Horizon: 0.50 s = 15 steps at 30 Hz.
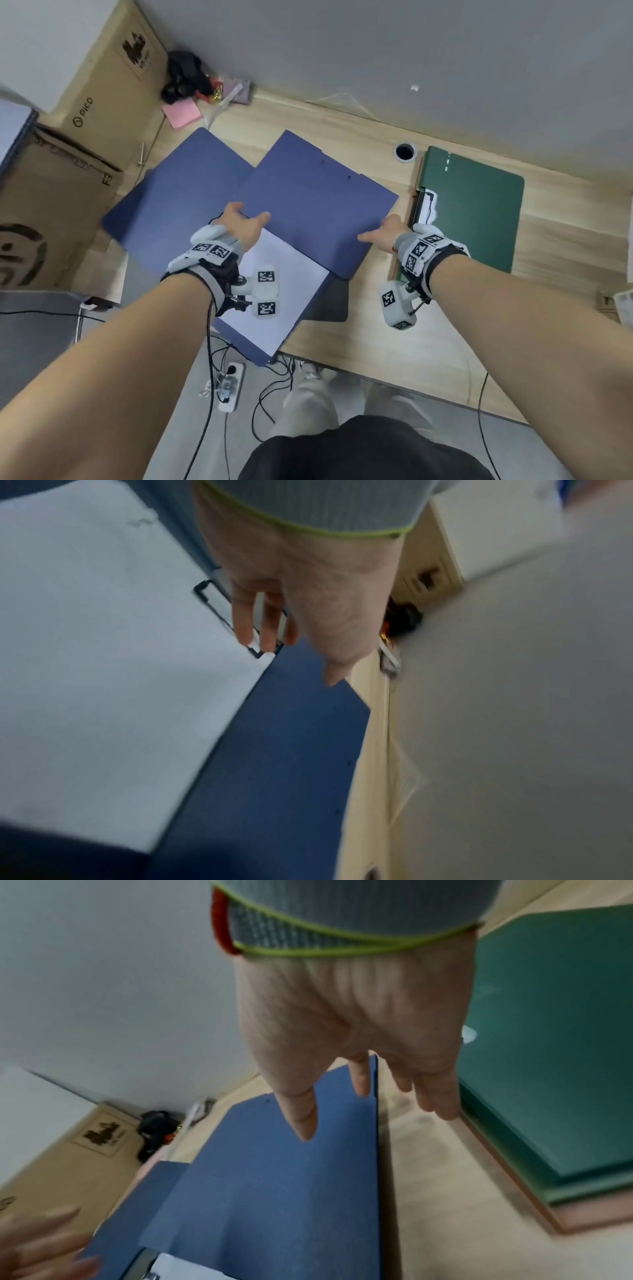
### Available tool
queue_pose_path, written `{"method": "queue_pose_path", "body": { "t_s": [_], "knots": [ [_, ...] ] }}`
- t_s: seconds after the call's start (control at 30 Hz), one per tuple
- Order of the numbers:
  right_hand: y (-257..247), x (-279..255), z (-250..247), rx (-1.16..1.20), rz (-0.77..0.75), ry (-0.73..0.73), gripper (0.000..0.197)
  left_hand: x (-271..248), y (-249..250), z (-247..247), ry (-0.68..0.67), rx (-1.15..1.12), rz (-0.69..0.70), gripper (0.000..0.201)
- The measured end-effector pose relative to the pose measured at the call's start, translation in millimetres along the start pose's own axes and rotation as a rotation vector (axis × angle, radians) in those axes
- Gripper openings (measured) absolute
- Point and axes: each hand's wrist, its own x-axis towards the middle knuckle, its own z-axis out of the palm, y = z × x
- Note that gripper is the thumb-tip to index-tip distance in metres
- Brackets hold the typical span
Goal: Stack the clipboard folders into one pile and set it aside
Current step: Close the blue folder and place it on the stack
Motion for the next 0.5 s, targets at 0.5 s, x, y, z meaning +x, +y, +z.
{"method": "queue_pose_path", "body": {
  "t_s": [0.5],
  "knots": [
    [-7.4,37.3,14.2,0.697,0.171,-0.106,0.023,12.5,1.0,52.0,-0.345,0.958,0.479,0.064]
  ]
}}
